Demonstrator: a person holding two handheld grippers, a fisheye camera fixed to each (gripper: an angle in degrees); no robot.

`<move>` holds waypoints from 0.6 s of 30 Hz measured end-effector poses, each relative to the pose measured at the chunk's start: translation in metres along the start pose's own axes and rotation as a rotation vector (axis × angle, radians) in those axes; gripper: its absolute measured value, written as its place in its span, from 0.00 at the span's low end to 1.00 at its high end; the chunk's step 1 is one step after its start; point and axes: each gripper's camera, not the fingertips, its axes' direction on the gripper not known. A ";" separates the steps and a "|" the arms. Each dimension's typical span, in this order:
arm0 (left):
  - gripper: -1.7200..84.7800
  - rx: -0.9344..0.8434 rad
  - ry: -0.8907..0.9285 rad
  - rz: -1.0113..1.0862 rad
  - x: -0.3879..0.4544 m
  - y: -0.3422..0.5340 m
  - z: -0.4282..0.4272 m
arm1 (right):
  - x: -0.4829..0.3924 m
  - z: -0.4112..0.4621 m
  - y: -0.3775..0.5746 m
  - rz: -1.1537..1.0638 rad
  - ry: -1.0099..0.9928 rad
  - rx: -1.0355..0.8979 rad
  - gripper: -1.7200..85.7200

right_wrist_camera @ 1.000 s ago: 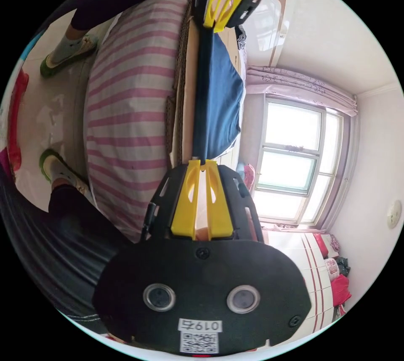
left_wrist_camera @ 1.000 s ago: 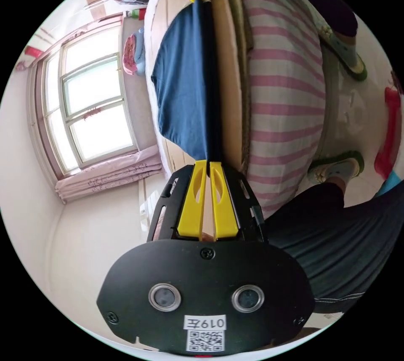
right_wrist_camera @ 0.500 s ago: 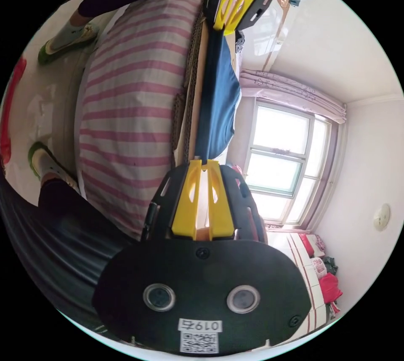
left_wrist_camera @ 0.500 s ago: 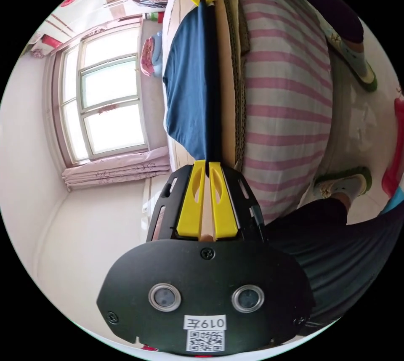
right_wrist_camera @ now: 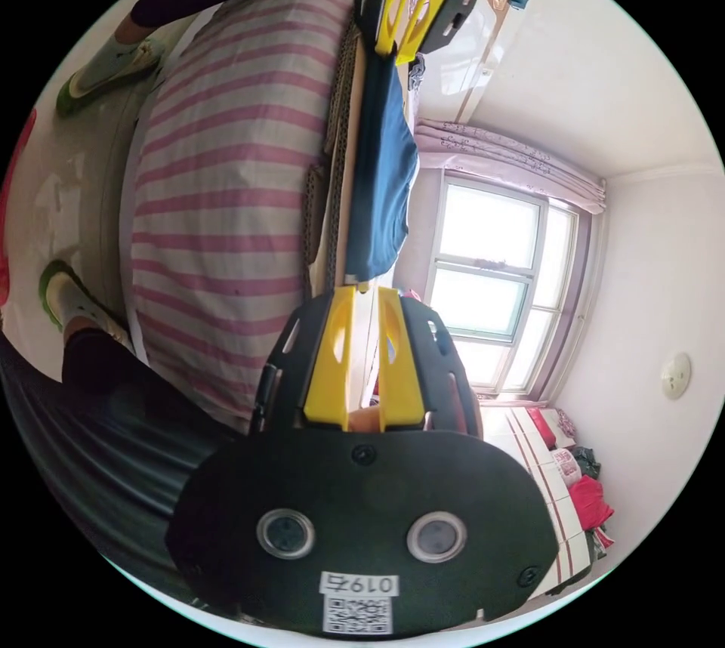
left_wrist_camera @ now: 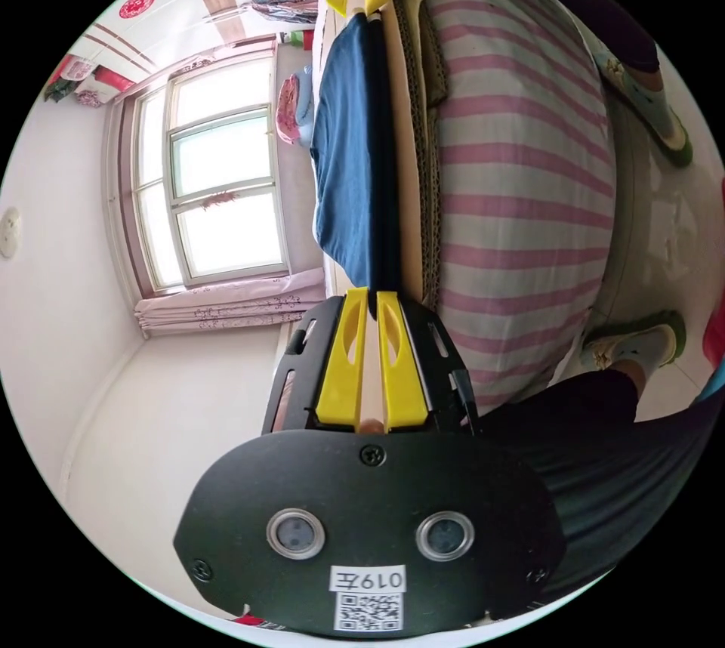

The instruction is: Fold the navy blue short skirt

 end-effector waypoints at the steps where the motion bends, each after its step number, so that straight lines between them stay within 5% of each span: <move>1: 0.03 0.002 0.003 -0.005 0.000 0.000 0.000 | 0.002 -0.002 -0.005 -0.002 0.002 0.004 0.09; 18: 0.03 -0.012 -0.006 0.009 0.031 -0.009 0.012 | 0.025 -0.005 -0.077 -0.236 0.129 0.086 0.02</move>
